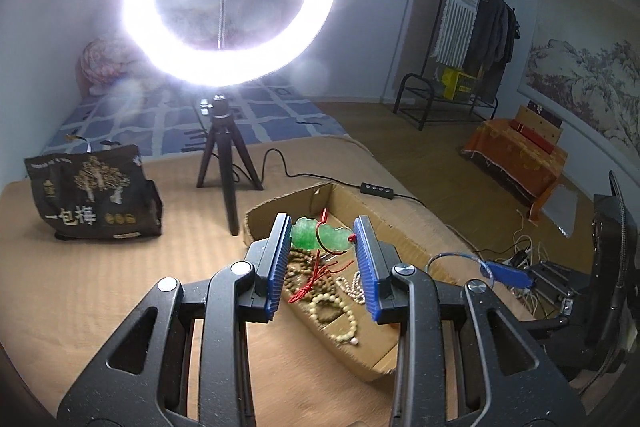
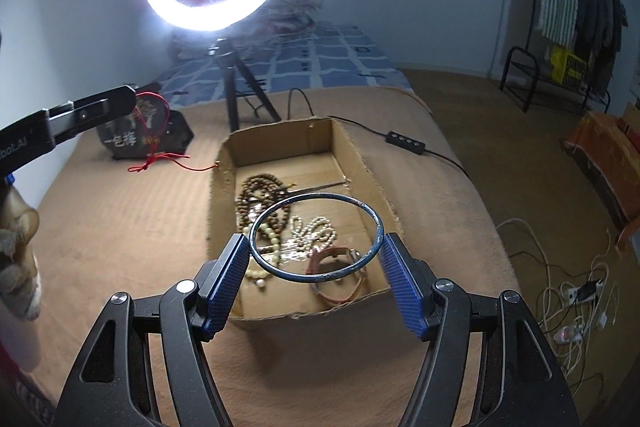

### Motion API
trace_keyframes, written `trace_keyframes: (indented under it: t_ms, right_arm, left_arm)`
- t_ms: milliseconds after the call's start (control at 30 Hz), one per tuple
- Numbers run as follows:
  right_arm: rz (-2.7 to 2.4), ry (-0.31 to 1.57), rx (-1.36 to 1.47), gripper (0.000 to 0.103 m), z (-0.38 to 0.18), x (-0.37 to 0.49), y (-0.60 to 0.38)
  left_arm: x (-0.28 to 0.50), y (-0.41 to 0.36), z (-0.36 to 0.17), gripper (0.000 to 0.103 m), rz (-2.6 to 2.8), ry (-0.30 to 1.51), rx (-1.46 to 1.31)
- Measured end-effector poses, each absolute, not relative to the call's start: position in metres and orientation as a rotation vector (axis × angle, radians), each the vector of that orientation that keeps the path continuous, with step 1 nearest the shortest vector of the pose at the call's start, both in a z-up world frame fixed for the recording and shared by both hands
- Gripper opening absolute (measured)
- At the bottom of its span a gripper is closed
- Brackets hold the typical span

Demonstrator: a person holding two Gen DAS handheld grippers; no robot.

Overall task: Organize jewelry
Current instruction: 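Open both tools to release the pendant and bangle into the box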

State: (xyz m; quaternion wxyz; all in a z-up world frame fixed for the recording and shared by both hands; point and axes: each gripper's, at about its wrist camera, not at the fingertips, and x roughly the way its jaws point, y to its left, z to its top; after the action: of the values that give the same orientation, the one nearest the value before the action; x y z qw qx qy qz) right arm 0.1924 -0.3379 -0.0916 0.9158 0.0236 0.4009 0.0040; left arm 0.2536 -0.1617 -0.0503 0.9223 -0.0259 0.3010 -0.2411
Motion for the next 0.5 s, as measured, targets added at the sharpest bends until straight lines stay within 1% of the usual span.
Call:
trace_keyframes:
  t_ms: [167,200,233,267,500]
  right_arm:
    - [0.017,0.855,0.055,0.067,-0.104,0.202,-0.344]
    - [0.021,0.858,0.054,0.061,-0.105,0.202,-0.344]
    - [0.031,0.870,0.056,0.039,-0.109,0.206,-0.344]
    - [0.035,0.886,0.058,0.033,-0.111,0.208,-0.343]
    - [0.020,0.904,0.087,0.033,-0.126,0.224,-0.350]
  left_arm:
    - [0.272,-0.177,-0.070,0.032,-0.473,0.653,-0.048]
    - [0.276,-0.180,-0.075,0.032,-0.468,0.663,-0.049]
    - [0.279,-0.182,-0.078,0.032,-0.463,0.671,-0.050]
    - [0.282,-0.184,-0.081,0.032,-0.461,0.678,-0.050]
    - [0.296,-0.196,-0.101,0.033,-0.483,0.745,-0.065]
